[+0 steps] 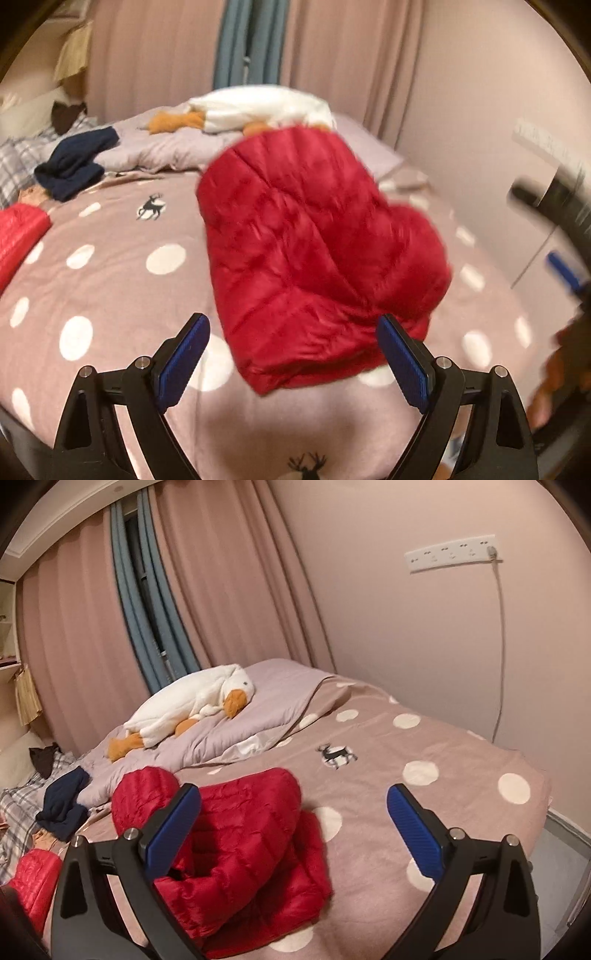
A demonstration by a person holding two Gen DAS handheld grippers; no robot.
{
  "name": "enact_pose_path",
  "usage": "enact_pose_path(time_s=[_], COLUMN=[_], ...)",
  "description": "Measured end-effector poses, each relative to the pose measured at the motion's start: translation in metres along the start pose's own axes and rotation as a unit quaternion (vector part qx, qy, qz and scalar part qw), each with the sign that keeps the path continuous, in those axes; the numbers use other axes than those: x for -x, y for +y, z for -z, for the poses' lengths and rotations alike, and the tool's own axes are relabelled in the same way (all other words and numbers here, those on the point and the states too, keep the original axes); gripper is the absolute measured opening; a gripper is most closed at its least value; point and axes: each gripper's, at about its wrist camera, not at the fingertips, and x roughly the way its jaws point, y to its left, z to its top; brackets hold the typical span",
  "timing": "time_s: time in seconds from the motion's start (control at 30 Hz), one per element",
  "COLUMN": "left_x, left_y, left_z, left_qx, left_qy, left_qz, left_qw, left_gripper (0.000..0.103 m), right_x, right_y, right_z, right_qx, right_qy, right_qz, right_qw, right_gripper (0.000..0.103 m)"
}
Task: Fold large clothes
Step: 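Lower the jacket bundle onto the bed and open the left tool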
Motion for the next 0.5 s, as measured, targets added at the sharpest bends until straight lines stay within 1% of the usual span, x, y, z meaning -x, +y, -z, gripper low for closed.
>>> enact_pose_path(time_s=[0.03,0.07,0.1,0.13,0.17,0.23,0.33,0.4,0.47,0.5], left_x=[0.006,0.005,0.0,-0.003,-0.007,-0.014,-0.018,-0.016,-0.016,-0.016], left_y=[0.007,0.013,0.021,0.027,0.033,0.044,0.056,0.067,0.077,0.081], left_z=[-0.002,-0.006,-0.01,-0.011,-0.012,-0.014,-0.017,-0.021,-0.025,-0.026], left_qx=[0.014,0.024,0.032,0.04,0.049,0.067,0.097,0.108,0.119,0.124], left_qy=[-0.015,-0.025,-0.033,-0.035,-0.03,-0.021,-0.025,-0.03,-0.037,-0.039], left_qz=[-0.004,-0.016,-0.037,-0.061,-0.073,-0.076,-0.091,-0.099,-0.104,-0.106], left_qw=[0.9998,0.9993,0.9983,0.9967,0.9957,0.9947,0.9909,0.9888,0.9868,0.9858], left_gripper=[0.091,0.091,0.091,0.091,0.091,0.091,0.091,0.091,0.091,0.091], right_x=[-0.001,-0.002,-0.002,-0.003,-0.004,-0.006,-0.01,-0.014,-0.019,-0.022], right_y=[0.003,0.007,0.009,0.013,0.016,0.023,0.032,0.042,0.054,0.061], right_z=[0.001,0.002,0.003,0.004,0.006,0.01,0.015,0.02,0.026,0.029], right_qx=[0.005,0.011,0.014,0.019,0.022,0.032,0.043,0.053,0.063,0.069], right_qy=[0.003,0.004,0.006,0.009,0.012,0.018,0.027,0.034,0.046,0.054], right_qz=[-0.001,0.0,-0.001,-0.002,-0.004,-0.007,-0.01,-0.017,-0.034,-0.051], right_qw=[1.0,1.0,1.0,1.0,1.0,0.999,0.999,0.998,0.996,0.995], right_gripper=[0.101,0.101,0.101,0.101,0.101,0.101,0.101,0.101,0.101,0.101])
